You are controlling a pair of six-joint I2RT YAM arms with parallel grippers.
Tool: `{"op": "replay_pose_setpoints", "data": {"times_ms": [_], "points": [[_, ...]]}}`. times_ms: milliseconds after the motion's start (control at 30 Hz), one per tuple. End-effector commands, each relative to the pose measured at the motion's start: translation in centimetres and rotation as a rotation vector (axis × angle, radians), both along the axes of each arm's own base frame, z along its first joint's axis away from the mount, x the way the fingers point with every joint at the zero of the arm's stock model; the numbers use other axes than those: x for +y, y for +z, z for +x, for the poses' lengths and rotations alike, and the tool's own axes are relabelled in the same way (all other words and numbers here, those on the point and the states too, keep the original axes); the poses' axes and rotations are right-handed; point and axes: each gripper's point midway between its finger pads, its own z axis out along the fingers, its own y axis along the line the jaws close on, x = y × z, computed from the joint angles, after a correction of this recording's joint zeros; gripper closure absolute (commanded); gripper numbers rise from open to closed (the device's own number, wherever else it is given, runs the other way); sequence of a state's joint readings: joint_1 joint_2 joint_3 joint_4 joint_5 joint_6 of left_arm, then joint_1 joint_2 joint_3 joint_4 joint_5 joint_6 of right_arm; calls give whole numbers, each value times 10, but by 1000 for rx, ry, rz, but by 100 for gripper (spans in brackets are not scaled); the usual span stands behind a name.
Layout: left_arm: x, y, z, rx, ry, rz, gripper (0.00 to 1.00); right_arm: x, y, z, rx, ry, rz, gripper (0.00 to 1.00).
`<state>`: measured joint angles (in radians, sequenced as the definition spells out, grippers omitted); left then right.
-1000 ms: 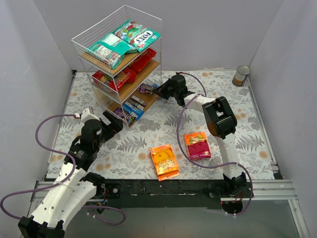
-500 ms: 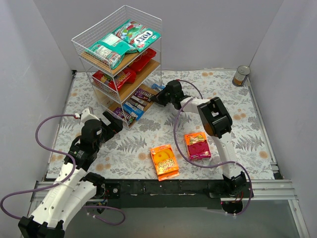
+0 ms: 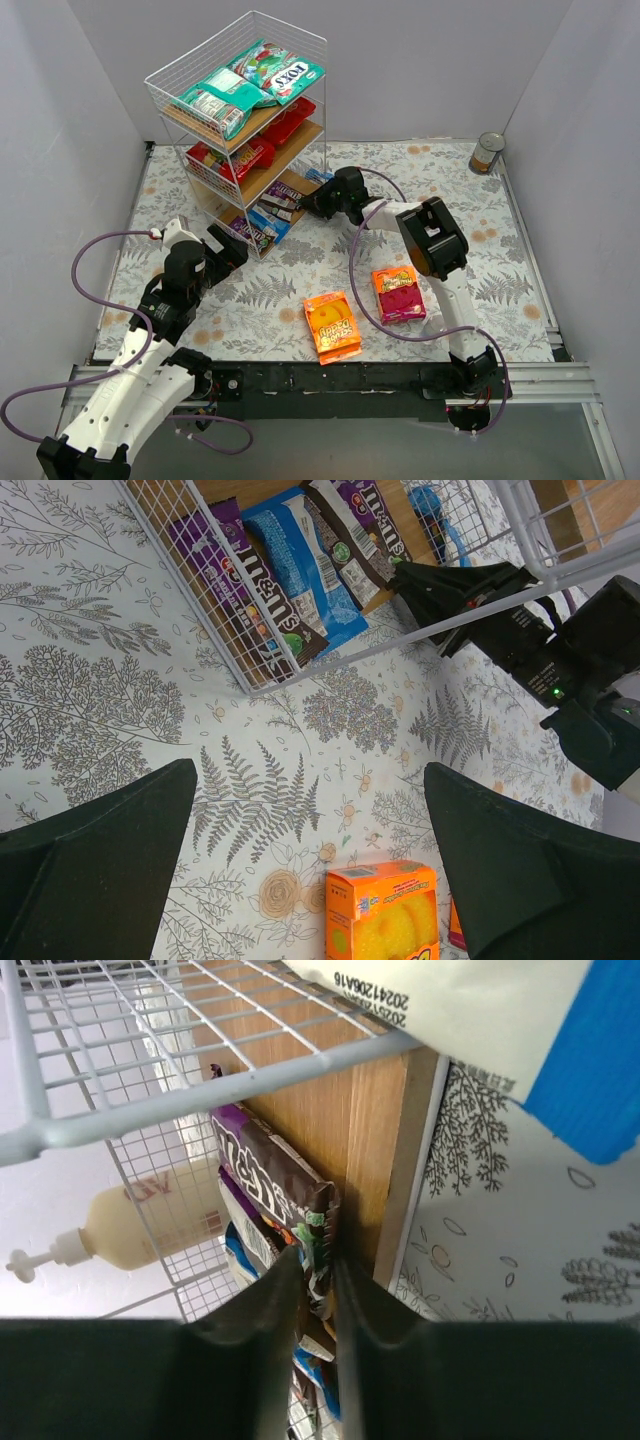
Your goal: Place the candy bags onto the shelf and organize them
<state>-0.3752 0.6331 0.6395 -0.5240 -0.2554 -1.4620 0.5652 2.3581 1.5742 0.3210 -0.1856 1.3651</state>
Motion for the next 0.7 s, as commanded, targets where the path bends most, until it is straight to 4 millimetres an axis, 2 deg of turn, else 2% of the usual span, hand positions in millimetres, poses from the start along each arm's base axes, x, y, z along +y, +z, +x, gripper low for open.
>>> {"op": "replay_pose_setpoints", "data": {"times_ms": [0,67,167,267,333,367,400,433,467,600,667], "points": [[3,2,1,-10,7,14,2,-1,24,-1,-23,-12,-16,63],[2,1,0,-6,5,13,2,-3,24,0,-22,-15,-23,56],[2,1,0,-6,3,15,2,-8,27,-1,-26,-26,-45,50],[3,1,0,-7,7,17,2,-20,42,1,-44,-50,-57,47],[3,1,0,-10,9,15,2,-37,35,-4,-23,-82,-113,47],[4,0,-1,-9,11,15,2,-45,47,-4,-37,-104,-123,46],[4,0,-1,-10,12,13,2,-57,38,-12,-7,-117,-163,46],[4,-1,-1,-7,12,14,2,-65,38,-13,-8,-138,-191,46],[3,-1,-1,-8,12,12,2,-79,48,-8,-33,-172,-211,45],[2,-4,0,-7,12,5,2,-114,42,-12,-5,-219,-270,45],[2,-5,0,-6,13,4,2,-132,36,-5,14,-236,-264,45]]}}
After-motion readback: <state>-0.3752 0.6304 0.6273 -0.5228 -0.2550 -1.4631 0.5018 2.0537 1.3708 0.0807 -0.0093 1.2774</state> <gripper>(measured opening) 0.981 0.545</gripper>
